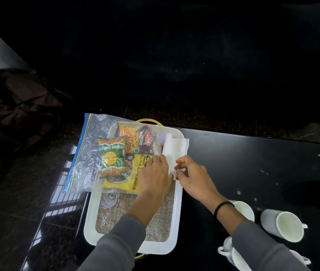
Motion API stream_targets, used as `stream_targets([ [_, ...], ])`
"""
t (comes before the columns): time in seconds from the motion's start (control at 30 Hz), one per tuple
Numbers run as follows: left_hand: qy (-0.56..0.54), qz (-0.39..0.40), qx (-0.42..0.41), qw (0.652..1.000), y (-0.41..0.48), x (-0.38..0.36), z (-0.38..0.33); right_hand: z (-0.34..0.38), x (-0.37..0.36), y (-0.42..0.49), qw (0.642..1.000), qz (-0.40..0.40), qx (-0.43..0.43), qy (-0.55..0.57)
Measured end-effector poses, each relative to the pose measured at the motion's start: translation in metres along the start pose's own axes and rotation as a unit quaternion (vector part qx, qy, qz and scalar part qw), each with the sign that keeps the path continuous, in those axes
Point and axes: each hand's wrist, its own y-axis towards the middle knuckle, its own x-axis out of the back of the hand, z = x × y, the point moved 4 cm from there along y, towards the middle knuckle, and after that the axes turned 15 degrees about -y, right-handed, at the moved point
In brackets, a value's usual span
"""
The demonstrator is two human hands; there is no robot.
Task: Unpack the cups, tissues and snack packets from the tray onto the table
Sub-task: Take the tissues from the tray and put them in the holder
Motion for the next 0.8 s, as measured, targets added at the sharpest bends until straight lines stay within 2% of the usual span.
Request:
stream_targets([
  [0.1, -0.045, -0.013, 0.002, 0.999, 0.003, 0.005, 0.006, 0.004, -0.002, 0.001, 1.000, -0.004, -0.002, 0.006],
  [0.17, -0.127, -0.036, 0.016, 0.991, 0.004, 0.012, 0.013, 0.007, -0.002, 0.002, 1.000, -0.010, -0.003, 0.007],
  [0.23, -0.243, -0.055, 0.017, 0.968, 0.002, 0.021, 0.020, 0.010, -0.001, 0.004, 1.000, -0.019, -0.005, 0.010],
  [0.3, -0.380, -0.048, 0.010, 0.924, 0.001, 0.027, 0.027, 0.012, 0.003, 0.006, 0.999, -0.028, -0.008, 0.020],
  [0.33, -0.458, -0.036, 0.014, 0.888, -0.001, 0.030, 0.031, 0.013, 0.006, 0.007, 0.999, -0.034, -0.011, 0.026],
  [0.4, -0.606, -0.010, 0.036, 0.794, -0.004, 0.035, 0.036, 0.015, 0.012, 0.007, 0.998, -0.048, -0.014, 0.028],
  [0.43, -0.656, -0.004, 0.043, 0.753, -0.005, 0.038, 0.039, 0.015, 0.016, 0.006, 0.998, -0.061, -0.014, 0.024],
  [0.5, -0.712, 0.012, 0.040, 0.701, -0.006, 0.042, 0.042, 0.015, 0.026, 0.004, 0.995, -0.092, -0.007, 0.026],
  [0.57, -0.732, 0.029, 0.046, 0.679, -0.005, 0.046, 0.043, 0.013, 0.034, 0.001, 0.993, -0.090, 0.002, 0.078],
  [0.63, -0.732, 0.047, 0.076, 0.675, -0.005, 0.051, 0.040, 0.012, 0.042, -0.003, 0.984, -0.036, -0.001, 0.177],
  [0.77, -0.775, 0.100, 0.145, 0.606, -0.006, 0.052, 0.027, 0.000, 0.049, -0.013, 0.933, 0.082, -0.007, 0.350],
  [0.8, -0.778, 0.106, 0.149, 0.601, -0.007, 0.052, 0.021, -0.005, 0.051, -0.017, 0.923, 0.100, 0.004, 0.372],
])
